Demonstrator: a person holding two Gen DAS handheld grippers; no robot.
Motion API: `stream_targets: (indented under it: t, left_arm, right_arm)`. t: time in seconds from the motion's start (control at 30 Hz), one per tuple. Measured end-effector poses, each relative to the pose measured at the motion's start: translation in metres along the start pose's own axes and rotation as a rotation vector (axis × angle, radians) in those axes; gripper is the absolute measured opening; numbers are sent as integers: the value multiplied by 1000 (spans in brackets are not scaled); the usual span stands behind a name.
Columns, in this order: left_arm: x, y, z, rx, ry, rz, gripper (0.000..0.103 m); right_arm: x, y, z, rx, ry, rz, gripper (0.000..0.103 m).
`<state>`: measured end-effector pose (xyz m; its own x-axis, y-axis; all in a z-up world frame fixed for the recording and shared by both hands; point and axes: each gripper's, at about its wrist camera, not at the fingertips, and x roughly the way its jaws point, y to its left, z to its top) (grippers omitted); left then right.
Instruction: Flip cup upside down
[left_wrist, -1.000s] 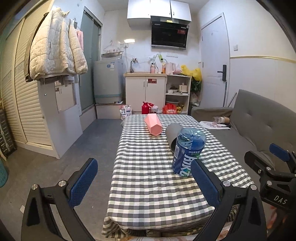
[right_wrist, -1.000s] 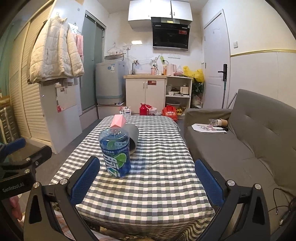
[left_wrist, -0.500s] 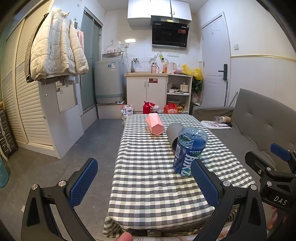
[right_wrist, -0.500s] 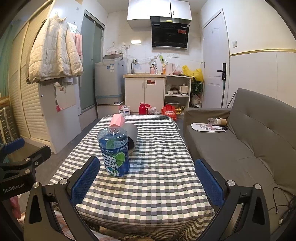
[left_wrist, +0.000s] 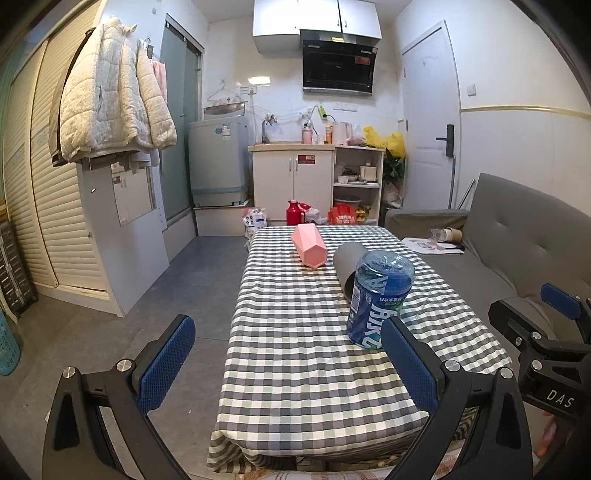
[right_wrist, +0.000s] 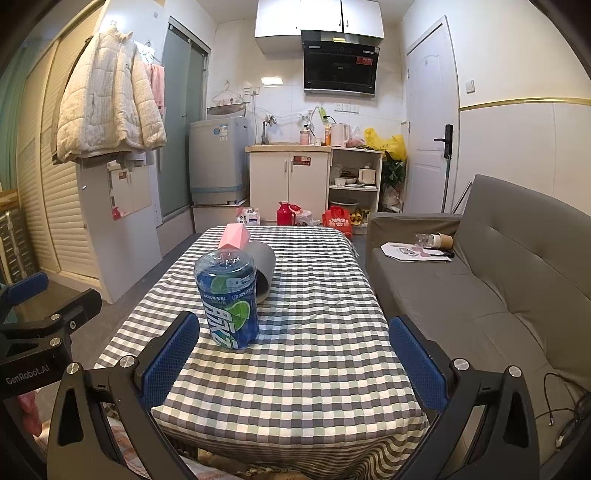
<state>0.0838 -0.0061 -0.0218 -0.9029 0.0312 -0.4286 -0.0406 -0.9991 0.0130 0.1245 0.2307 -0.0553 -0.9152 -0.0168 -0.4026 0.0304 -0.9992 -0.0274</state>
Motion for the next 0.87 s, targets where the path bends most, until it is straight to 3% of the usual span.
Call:
stream_targets:
  t: [0.87]
  left_arm:
    - [1, -2, -3, 21, 2, 10, 103]
  right_arm:
    - [3, 0, -2, -2, 10, -2, 103]
